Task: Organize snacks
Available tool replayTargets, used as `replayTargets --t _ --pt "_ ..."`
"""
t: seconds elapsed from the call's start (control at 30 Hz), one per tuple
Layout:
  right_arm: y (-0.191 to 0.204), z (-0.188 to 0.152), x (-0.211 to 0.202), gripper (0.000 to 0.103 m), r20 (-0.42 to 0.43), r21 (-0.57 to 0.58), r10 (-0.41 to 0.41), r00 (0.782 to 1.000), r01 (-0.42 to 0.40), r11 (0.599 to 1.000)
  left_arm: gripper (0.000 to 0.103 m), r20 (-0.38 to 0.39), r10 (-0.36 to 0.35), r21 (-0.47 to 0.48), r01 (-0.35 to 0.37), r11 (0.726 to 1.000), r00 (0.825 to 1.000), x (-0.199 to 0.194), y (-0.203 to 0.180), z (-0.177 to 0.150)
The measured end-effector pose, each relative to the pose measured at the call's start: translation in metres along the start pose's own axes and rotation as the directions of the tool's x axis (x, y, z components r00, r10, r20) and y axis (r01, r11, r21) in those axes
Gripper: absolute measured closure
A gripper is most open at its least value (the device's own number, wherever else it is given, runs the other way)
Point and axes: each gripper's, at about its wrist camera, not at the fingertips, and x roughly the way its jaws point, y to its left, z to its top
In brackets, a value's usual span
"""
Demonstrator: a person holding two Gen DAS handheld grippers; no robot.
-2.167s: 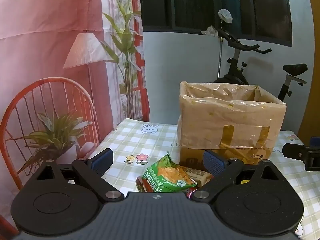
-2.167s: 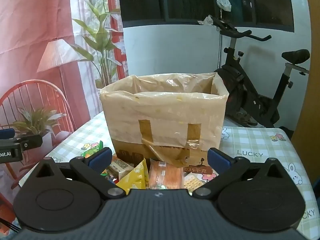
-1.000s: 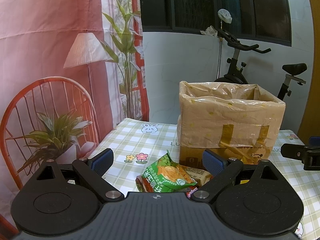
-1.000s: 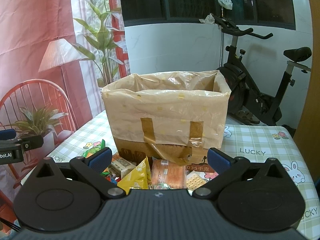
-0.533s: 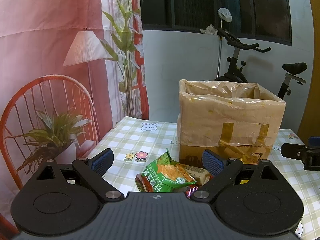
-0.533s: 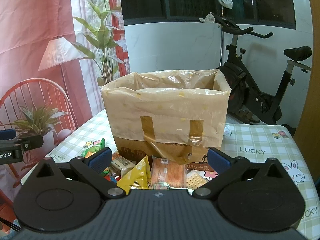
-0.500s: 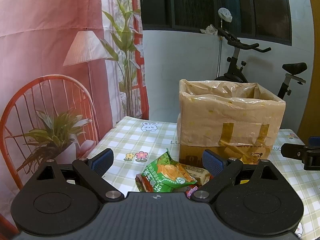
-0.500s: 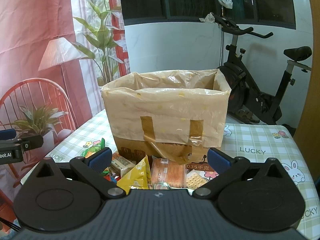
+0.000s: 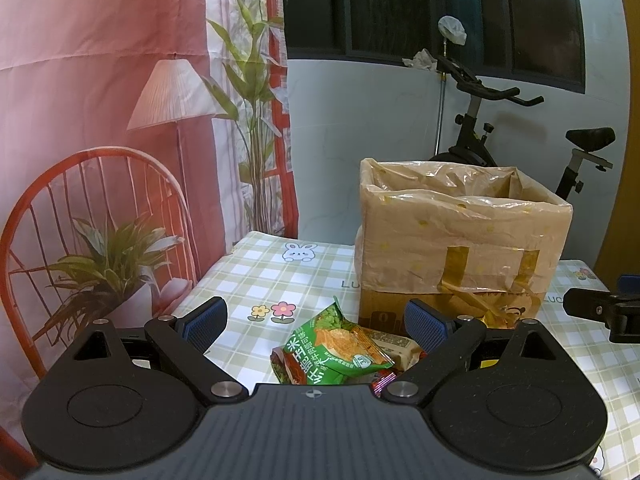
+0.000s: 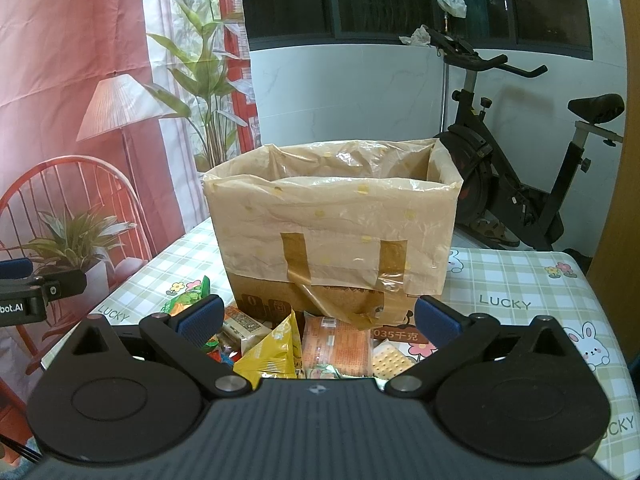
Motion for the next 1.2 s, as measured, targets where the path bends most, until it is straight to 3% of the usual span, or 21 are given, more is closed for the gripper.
replayTargets --t 0.47,0.7,0.83,1.07,1.2 --pt "0.000 0.000 0.002 0.000 -0.009 -0.002 0.002 1.000 -0.002 1.000 0.006 -0.041 -0.022 -0.013 0.022 1.000 0.999 0.015 0.005 -0.003" --pt "-0.009 -0.013 0.011 0.000 -0.006 0.021 0.020 1.000 -0.020 1.000 0.006 0.015 -0.030 -0.039 0.031 0.999 0.999 0.026 0.018 -0.019" --pt "-0.011 -0.030 0.018 0.000 0.000 0.008 0.020 1.000 -0.020 1.000 0.006 -0.032 -0.036 -0.057 0.034 0.998 0.999 0.038 0.020 -0.031" --pt "-0.009 -0.053 0.031 0.000 -0.040 -0.007 0.021 0.999 -0.021 1.000 0.006 -0.106 -0.122 -0.156 0.105 0.982 0.987 0.057 0.025 -0.054" --pt "-0.010 -0.063 0.038 0.000 -0.063 -0.004 0.020 0.998 -0.020 1.000 0.010 -0.151 -0.132 -0.143 0.111 0.984 0.980 0.069 0.018 -0.070"
